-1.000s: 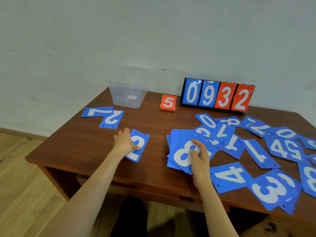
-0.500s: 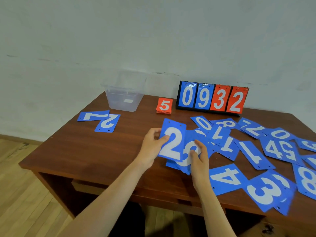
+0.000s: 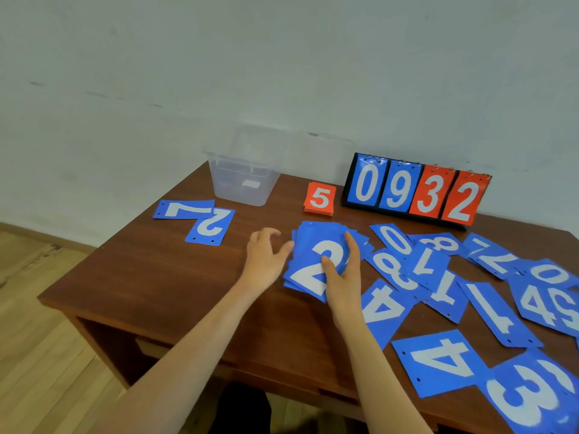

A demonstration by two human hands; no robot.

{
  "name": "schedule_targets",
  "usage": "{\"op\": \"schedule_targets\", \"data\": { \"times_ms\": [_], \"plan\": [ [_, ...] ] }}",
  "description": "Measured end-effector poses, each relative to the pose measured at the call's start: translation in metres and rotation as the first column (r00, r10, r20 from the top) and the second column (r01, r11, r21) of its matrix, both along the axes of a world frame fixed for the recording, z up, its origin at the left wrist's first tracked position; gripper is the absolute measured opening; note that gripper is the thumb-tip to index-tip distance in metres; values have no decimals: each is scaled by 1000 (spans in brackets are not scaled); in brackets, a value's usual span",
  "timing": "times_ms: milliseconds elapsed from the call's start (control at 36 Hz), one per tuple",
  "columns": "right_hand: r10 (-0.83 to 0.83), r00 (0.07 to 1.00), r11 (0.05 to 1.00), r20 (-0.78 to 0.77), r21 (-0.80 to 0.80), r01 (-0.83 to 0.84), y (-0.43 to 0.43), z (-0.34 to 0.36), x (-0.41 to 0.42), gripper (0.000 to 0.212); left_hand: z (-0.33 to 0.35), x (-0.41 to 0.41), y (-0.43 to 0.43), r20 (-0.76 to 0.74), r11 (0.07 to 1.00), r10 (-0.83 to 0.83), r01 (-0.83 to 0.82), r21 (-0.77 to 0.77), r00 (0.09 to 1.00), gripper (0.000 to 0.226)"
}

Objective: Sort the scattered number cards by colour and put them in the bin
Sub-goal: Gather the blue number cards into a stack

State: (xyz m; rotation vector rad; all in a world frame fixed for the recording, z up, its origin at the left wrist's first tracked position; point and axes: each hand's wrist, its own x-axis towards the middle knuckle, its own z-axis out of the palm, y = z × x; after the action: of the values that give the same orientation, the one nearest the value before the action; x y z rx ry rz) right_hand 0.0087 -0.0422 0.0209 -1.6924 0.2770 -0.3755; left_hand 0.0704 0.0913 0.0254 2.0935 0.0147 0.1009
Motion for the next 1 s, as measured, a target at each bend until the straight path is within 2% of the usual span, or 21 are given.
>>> {"op": "schedule_targets", "data": {
  "times_ms": [111, 222, 361, 500, 583, 639, 694, 750, 861, 1000],
  "plan": [
    [-23, 999, 1000, -45, 6, 24, 12, -3, 23, 54, -7, 38, 48, -23, 965, 53, -45, 259, 998, 51],
    [-20, 998, 999, -60, -31, 18, 22, -12, 41, 51, -16, 73, 91, -73, 878, 118, -70, 473, 990, 64],
    [-26, 997, 997, -77, -78, 20, 32, -20, 55, 50, -36, 88, 118, -222, 711, 69, 108, 695, 973, 62],
    [-47, 992, 999, -121, -22, 45, 37, -27, 61, 48, -26, 82, 111, -141, 689, -18, 114, 716, 990, 52],
    [-58, 991, 998, -125, -3, 58, 38, -29, 61, 47, -23, 73, 105, -111, 744, -76, 131, 656, 991, 33],
    [-65, 990, 998, -127, 7, 66, 37, -29, 60, 46, -24, 66, 102, -104, 782, -109, 150, 605, 989, 29],
    [-65, 988, 998, -137, 11, 67, 35, -29, 58, 46, -25, 60, 98, -117, 806, -124, 169, 568, 985, 36],
    [-63, 988, 997, -144, 24, 68, 33, -28, 54, 45, -23, 55, 94, -160, 809, -124, 193, 555, 979, 53],
    [-64, 986, 996, -157, 45, 72, 28, -26, 42, 46, -19, 53, 87, -316, 715, -67, 266, 646, 946, 85],
    [-89, 983, 995, -161, 32, 95, 16, -20, 22, 45, -12, 43, 76, -387, 659, -45, 318, 681, 921, 89]
  ]
}}
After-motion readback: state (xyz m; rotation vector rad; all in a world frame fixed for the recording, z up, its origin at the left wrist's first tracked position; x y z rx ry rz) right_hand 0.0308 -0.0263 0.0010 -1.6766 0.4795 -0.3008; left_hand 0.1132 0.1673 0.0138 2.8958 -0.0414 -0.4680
